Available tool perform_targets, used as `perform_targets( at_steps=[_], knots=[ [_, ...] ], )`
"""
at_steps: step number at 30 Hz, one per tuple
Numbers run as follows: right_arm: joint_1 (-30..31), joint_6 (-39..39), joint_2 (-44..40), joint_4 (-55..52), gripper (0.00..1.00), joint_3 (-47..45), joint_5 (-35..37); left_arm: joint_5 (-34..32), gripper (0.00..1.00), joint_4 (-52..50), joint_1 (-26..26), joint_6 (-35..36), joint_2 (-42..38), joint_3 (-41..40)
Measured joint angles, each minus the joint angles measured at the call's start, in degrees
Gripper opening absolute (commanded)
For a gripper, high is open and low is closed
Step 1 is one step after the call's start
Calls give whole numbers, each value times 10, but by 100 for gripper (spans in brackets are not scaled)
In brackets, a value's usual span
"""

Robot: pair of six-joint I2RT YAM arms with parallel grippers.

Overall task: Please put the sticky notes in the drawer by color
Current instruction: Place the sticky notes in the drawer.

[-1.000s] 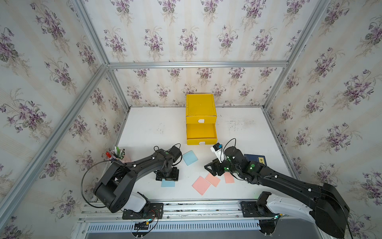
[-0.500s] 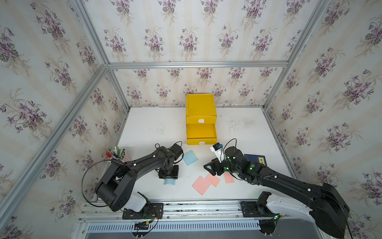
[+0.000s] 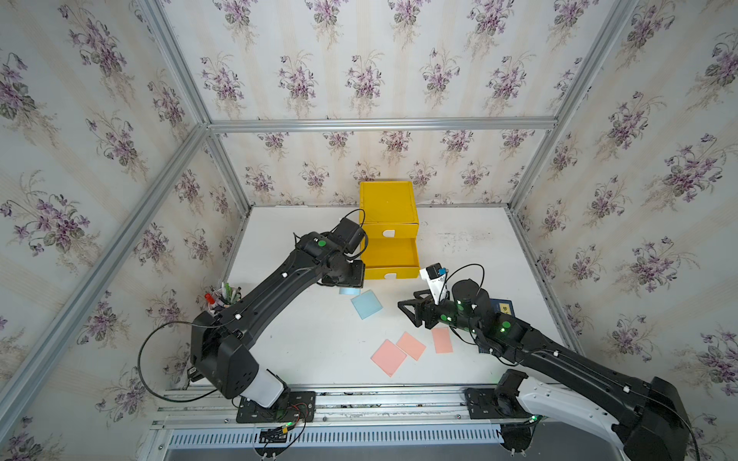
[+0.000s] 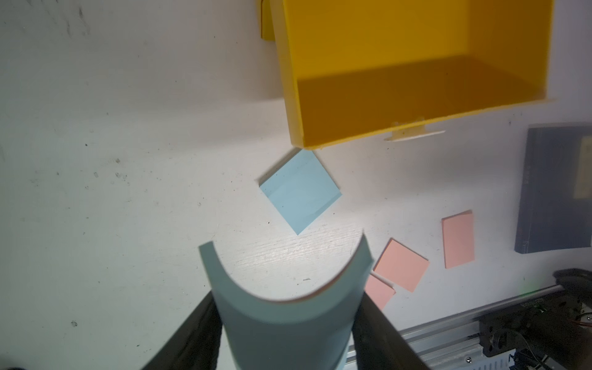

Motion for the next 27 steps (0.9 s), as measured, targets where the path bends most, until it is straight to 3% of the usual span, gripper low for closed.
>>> perform_targets(
  at_steps=[6,12,20,27],
  knots=[
    [0,1,-19,-15,77,-8,18,-16,63,-17,0,18,122,170],
    [0,1,-48,-38,77,-24,38,-15,63,-25,0,27,209,267],
    [0,1,-62,-47,77,-31,51,-20,70,-26,-3,29,254,286],
    [0,1,-45,-46,77,-30,51,-36,78,-10,-7,28,256,247]
  ],
)
